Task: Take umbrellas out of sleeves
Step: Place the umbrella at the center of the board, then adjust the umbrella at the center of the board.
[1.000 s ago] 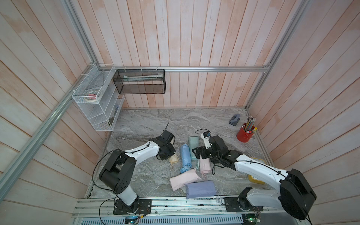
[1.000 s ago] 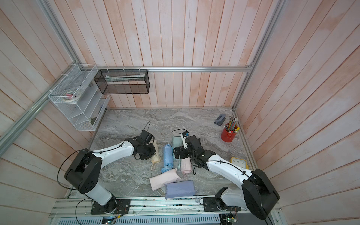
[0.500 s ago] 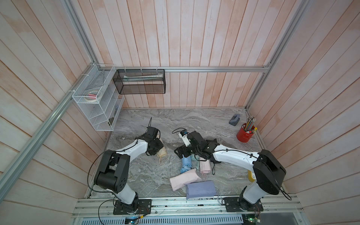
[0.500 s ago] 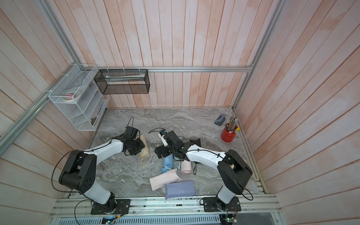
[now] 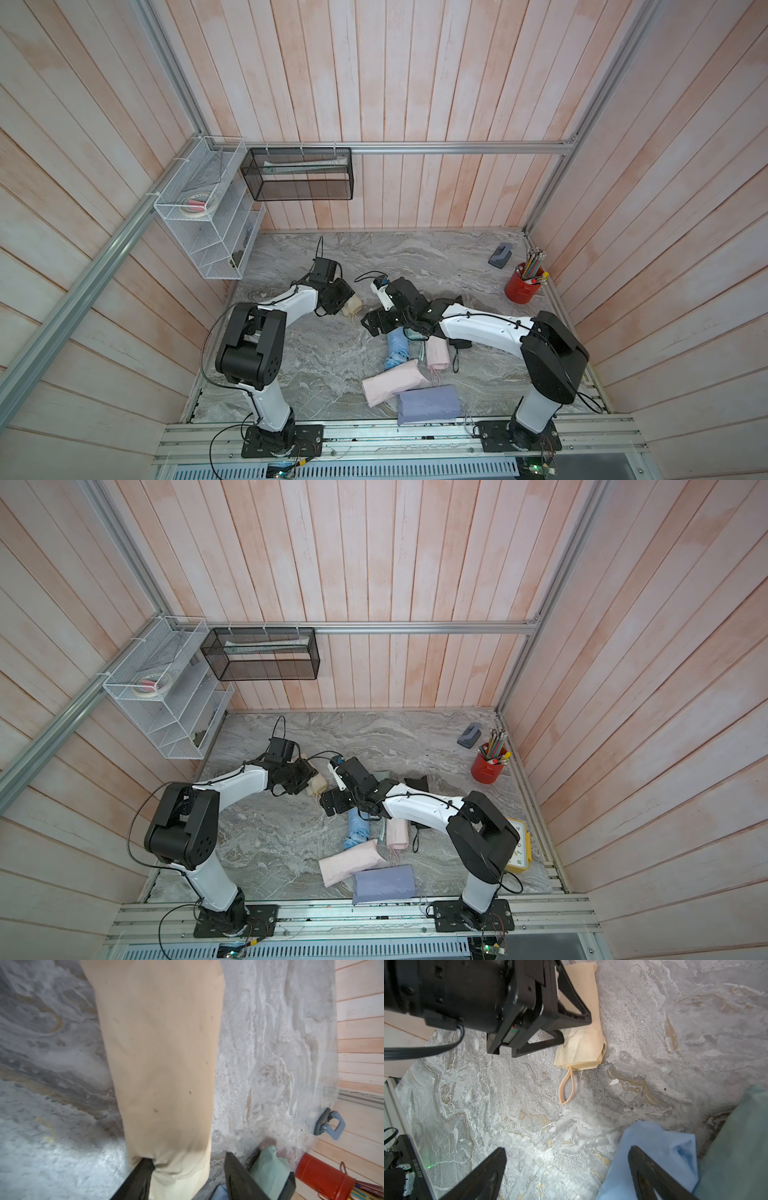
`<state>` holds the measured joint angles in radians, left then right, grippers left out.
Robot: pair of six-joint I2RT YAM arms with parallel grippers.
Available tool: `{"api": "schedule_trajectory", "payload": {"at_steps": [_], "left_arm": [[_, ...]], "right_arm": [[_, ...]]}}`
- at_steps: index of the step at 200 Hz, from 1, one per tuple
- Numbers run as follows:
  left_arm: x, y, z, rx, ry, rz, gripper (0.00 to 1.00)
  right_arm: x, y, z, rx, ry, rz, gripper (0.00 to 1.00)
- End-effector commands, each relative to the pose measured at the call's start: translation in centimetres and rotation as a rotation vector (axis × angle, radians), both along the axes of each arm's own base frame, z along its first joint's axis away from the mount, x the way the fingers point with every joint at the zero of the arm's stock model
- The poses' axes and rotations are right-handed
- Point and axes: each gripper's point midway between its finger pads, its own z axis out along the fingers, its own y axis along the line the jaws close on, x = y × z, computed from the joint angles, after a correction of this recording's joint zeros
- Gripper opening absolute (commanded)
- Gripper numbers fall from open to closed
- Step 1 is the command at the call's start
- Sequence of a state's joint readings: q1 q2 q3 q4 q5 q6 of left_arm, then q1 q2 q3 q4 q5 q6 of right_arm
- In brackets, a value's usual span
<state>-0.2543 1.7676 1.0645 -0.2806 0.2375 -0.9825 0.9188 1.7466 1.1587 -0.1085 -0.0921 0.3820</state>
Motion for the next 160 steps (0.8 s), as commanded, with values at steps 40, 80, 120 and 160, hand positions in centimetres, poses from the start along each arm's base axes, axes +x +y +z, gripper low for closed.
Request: {"api": "schedule_trajectory", "payload": {"at_steps": [40, 80, 120, 160], "left_arm": [[-0.8, 5.3, 3.0, 0.017, -0.118, 0.087, 0.86], [-2.5, 9.1, 3.8, -0.070, -0.180, 0.133, 0.96], [-3.3, 9.2, 3.4, -0.091, -0.193, 0.118, 0.96], [-1.2, 9.8, 4.2, -0.051, -0.251, 0.116, 0.92]], "right_arm": [[0.9, 2.1, -1.4, -0.080, 0.009, 0.013, 0.87], [1.4, 4.8, -3.0, -0.130, 0.038, 0.068, 0.75], [1.2, 7.5, -3.3, -0.130, 0.051, 0.107, 0.74], [1.8, 6.5, -2.3, -0.144, 0.027, 0.055, 0.74]]}}
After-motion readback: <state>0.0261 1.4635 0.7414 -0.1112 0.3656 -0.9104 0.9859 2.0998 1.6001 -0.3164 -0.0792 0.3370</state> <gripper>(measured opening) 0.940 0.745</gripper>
